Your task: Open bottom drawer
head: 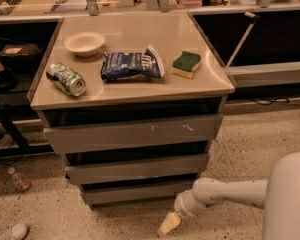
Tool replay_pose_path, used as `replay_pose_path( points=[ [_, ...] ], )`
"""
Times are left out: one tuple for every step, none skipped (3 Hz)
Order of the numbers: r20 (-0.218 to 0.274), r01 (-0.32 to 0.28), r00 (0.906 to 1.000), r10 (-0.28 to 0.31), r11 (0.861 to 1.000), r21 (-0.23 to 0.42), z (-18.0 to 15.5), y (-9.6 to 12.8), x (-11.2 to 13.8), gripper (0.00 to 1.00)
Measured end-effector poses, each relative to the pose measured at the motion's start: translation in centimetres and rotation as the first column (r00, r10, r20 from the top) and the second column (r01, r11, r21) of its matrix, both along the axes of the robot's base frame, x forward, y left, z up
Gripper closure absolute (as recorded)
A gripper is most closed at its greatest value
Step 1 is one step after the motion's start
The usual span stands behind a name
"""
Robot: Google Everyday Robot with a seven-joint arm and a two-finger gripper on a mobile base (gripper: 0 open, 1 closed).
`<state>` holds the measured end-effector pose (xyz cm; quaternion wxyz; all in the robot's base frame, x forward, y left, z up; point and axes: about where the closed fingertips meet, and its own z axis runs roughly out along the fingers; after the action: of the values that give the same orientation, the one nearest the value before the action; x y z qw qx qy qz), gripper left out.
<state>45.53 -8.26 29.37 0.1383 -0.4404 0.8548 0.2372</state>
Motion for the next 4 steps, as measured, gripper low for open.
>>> replay_pose_path(
  points=[
    [0.05,0.044,0.9978,-0.044,0.999,0.006,-2.1,-0.6,1.4,0.0],
    [0.084,0.069,0.9941,-0.069,0.998,0.011,-3.3,-1.3,2.8,0.0],
    [0.131,0.065,0.989,-0.069,0.997,0.033,-4.9,-1.8,6.6,0.0],
    [0.14,0.061,0.988,-0.065,0.997,0.036,-5.4,-1.5,6.2,0.0]
  ],
)
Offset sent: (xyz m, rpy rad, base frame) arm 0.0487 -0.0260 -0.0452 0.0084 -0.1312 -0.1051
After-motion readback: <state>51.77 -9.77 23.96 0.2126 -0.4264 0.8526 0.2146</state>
